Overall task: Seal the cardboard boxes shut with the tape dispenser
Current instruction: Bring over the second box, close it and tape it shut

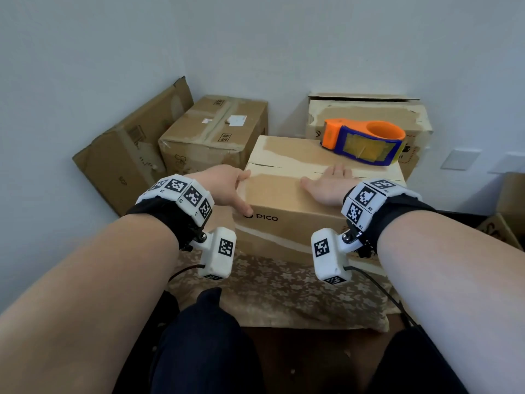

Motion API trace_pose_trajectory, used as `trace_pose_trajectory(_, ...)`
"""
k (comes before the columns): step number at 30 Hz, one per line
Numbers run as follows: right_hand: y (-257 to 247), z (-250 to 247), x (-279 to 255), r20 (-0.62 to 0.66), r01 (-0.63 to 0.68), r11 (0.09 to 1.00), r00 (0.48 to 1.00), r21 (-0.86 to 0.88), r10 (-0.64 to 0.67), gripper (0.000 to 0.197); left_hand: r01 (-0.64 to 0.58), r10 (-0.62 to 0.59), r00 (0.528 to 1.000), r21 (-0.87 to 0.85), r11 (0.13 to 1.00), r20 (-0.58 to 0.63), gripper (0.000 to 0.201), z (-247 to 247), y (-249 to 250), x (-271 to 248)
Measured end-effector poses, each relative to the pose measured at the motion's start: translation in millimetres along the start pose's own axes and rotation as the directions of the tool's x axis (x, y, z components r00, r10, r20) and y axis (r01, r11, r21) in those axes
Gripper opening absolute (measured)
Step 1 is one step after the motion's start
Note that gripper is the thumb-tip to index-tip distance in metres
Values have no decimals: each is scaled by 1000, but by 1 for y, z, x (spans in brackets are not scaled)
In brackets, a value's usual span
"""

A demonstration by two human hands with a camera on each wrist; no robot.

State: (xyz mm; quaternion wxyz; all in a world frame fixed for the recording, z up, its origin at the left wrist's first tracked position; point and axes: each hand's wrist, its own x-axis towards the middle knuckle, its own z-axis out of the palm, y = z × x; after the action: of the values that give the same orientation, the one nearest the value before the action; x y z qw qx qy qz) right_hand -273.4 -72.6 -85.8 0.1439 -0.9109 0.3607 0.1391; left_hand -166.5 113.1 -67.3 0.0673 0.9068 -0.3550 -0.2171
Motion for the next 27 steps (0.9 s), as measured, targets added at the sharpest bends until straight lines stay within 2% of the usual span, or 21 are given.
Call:
trace_pose_trajectory(6, -33, 6, 4, 14, 97, 995, 995, -37, -96, 83, -53, 56, 998, -275, 960, 5, 71, 9, -19, -3)
trace_pose_trajectory(12, -66, 9, 5, 15, 235, 969, 972, -76, -234, 75, -62, 72, 997, -370, 927, 13, 77, 11, -29, -1)
trace_pose_trajectory(17, -88, 12, 6, 48, 373, 919, 928, -128, -370, 62, -64, 90, 995, -401, 914, 47, 85, 11, -36, 1)
trace_pose_trajectory(21, -95, 9, 6, 102, 439, 887, 898, -141, -428, 55, -59, 95, 993, -419, 906, 66, 87, 12, -41, 4)
trace_pose_trajectory(27, -85, 2, -2, 147, 523, 838, 851, -155, -504, 53, -68, 95, 994, -402, 913, 47, 74, 9, -39, 5)
